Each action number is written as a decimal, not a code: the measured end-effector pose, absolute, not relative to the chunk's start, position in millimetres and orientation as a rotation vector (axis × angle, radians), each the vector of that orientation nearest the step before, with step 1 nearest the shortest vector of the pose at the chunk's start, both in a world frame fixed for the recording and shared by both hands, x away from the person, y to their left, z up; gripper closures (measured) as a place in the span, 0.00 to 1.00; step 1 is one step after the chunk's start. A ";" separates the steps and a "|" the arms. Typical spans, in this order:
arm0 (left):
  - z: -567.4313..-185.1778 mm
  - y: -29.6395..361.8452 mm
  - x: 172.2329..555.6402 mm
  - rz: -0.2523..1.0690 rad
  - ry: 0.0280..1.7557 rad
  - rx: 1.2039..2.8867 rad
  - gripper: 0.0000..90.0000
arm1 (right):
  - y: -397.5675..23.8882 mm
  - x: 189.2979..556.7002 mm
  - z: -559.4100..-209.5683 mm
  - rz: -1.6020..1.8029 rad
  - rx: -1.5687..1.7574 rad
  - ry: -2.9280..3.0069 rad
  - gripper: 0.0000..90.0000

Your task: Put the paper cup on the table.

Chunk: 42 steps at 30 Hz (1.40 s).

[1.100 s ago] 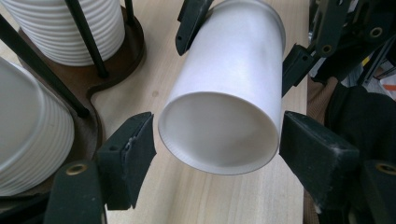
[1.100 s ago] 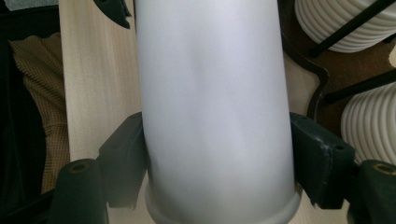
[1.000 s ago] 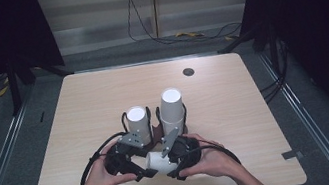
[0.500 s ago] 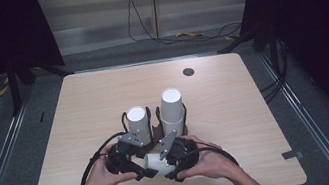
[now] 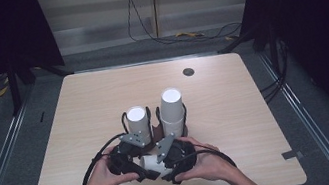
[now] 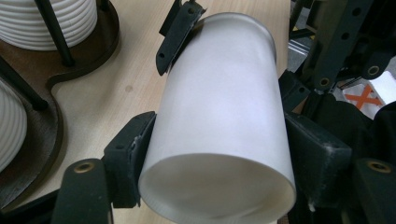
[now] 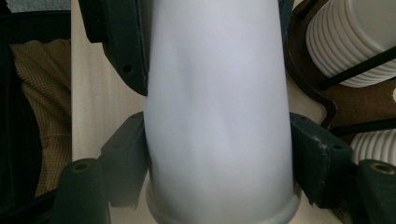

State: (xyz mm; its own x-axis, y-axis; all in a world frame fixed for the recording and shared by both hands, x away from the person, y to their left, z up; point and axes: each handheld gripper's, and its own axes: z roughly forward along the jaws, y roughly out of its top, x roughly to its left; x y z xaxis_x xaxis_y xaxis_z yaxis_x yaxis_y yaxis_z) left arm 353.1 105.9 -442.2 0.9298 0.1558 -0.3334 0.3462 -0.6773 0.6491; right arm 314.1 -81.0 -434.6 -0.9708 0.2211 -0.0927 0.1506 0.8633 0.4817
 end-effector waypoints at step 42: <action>-437.3 122.7 347.3 -0.192 0.387 2.173 0.36 | -132.5 317.6 -446.8 1.038 0.600 2.810 0.17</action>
State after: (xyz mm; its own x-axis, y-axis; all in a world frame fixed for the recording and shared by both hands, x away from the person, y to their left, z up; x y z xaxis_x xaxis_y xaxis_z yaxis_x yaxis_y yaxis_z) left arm 347.3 122.7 -437.3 0.9393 0.2048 -0.2753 0.3431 -0.5521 0.7599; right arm 317.6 -132.5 -446.8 -0.9193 0.3900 0.0535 0.3312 0.6927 0.6406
